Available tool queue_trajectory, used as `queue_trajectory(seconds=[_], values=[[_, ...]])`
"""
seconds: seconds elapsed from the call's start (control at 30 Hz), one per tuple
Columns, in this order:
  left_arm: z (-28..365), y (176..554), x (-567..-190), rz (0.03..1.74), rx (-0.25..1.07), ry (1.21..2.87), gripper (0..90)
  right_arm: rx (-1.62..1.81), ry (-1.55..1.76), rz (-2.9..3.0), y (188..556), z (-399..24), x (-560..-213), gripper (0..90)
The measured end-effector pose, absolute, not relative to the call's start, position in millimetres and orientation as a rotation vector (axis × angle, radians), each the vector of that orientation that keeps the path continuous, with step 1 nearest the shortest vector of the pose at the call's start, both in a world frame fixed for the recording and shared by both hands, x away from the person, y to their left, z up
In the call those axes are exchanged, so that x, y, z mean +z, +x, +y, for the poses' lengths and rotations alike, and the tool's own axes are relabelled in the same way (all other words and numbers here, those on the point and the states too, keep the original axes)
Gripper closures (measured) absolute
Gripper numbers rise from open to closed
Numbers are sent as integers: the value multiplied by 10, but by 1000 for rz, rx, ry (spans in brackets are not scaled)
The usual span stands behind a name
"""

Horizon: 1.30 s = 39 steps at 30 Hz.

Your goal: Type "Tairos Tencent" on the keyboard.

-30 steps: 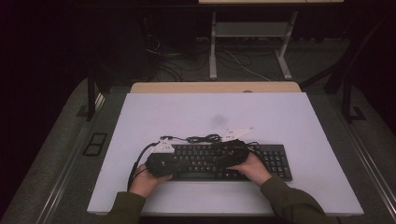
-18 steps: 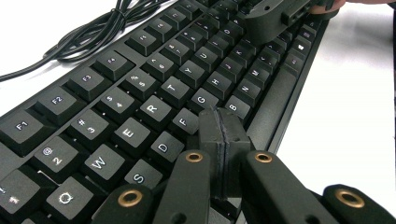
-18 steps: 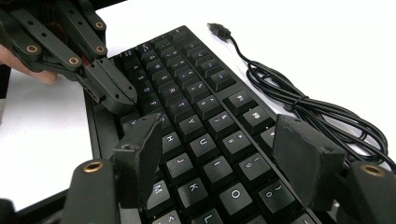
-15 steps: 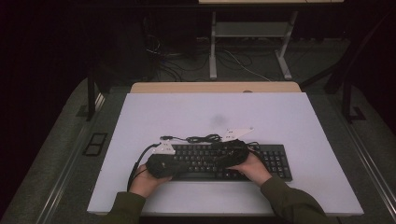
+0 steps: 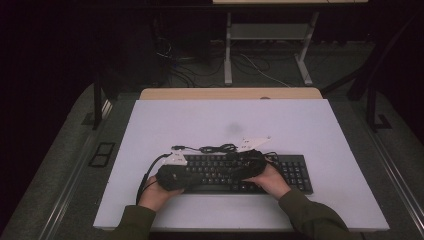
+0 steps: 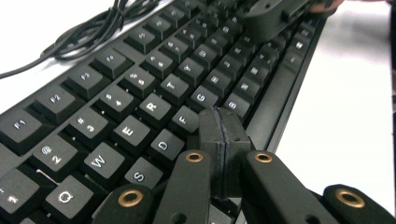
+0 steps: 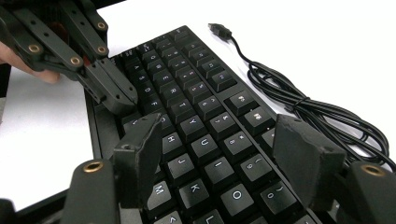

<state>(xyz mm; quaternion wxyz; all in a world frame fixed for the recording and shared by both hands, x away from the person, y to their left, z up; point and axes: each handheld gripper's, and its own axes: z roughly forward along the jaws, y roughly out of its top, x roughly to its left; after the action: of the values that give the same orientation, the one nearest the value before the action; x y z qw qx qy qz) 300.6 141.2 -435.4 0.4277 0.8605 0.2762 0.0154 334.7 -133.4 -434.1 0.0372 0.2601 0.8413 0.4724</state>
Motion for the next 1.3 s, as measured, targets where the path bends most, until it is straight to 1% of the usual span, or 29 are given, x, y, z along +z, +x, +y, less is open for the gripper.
queue_trajectory(seconds=[0.3, 0.63, 0.9, 1.3], values=[[1450, 3015, -4322, 694, 48, 2131, 889, 1448, 796, 2582, 3347, -1334, -4338, 328], [1524, 3119, -4276, 741, 119, 2085, 889, 1447, 792, 2583, 3346, -1327, -4340, 328], [1530, 3214, -4317, 762, 141, 2096, 890, 1444, 788, 2586, 3346, -1322, -4344, 328], [1506, 3255, -4373, 773, 153, 2108, 889, 1442, 787, 2586, 3344, -1321, -4344, 328]])
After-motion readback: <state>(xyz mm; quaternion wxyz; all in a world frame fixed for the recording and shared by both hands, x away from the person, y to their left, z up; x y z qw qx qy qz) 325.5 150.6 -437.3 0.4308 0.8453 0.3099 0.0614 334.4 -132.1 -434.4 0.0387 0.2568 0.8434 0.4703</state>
